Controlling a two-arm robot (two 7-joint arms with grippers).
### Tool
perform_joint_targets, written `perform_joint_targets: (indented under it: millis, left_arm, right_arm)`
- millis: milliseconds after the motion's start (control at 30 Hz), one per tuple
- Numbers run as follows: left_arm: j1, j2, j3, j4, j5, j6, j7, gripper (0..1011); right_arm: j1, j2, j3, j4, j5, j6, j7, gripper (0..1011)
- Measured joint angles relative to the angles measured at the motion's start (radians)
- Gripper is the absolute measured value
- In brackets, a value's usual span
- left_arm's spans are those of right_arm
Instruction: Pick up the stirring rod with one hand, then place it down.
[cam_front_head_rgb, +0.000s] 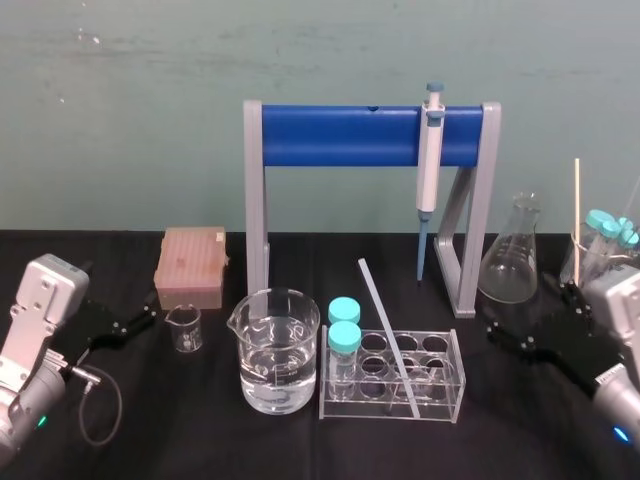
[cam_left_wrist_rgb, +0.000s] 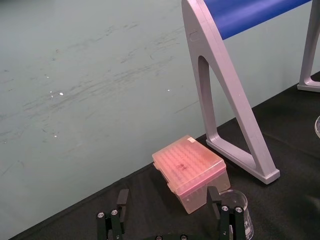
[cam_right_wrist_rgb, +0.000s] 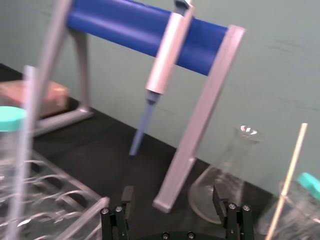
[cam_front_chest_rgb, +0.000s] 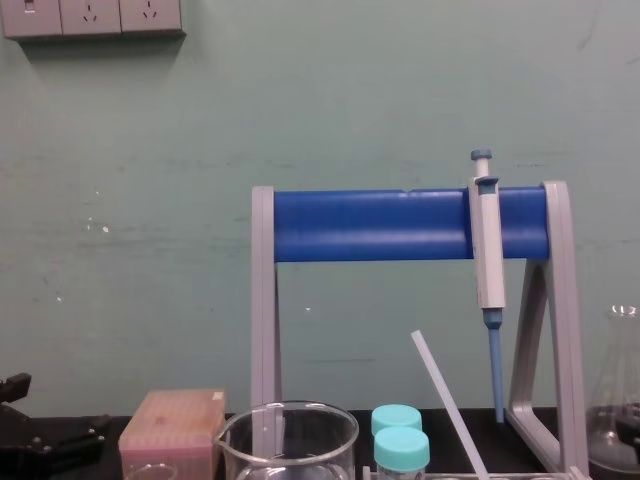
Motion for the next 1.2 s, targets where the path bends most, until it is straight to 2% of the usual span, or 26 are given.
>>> perform_joint_targets:
  millis: [133, 233, 400, 500, 700, 833, 1000, 1200]
  left_arm:
    - [0.000, 0.000, 0.000, 0.000, 0.000, 0.000, 0.000, 1000]
    - [0.000, 0.000, 0.000, 0.000, 0.000, 0.000, 0.000, 1000]
    - [0.000, 0.000, 0.000, 0.000, 0.000, 0.000, 0.000, 1000]
    - [0.000, 0.000, 0.000, 0.000, 0.000, 0.000, 0.000, 1000]
    - [0.000, 0.000, 0.000, 0.000, 0.000, 0.000, 0.000, 1000]
    - [0.000, 0.000, 0.000, 0.000, 0.000, 0.000, 0.000, 1000]
    - [0.000, 0.000, 0.000, 0.000, 0.000, 0.000, 0.000, 1000]
    - [0.000, 0.000, 0.000, 0.000, 0.000, 0.000, 0.000, 1000]
  right_arm:
    - [-0.054, 0.044, 0.026, -0.068, 0.068, -0.001, 0.083, 1003]
    - [-0.089, 0.070, 0.049, -0.115, 0.143, -0.003, 0.170, 1003]
    - [-0.095, 0.072, 0.060, -0.137, 0.210, 0.006, 0.251, 1003]
    - [-0.082, 0.067, 0.059, -0.142, 0.252, 0.023, 0.326, 1003]
    - [-0.042, 0.050, 0.037, -0.128, 0.266, 0.051, 0.410, 1003]
    - [-0.005, 0.023, 0.017, -0.108, 0.259, 0.068, 0.448, 1003]
    - [0.036, -0.019, -0.002, -0.082, 0.246, 0.109, 0.455, 1003]
    - [0.092, -0.085, -0.018, -0.041, 0.231, 0.193, 0.424, 1003]
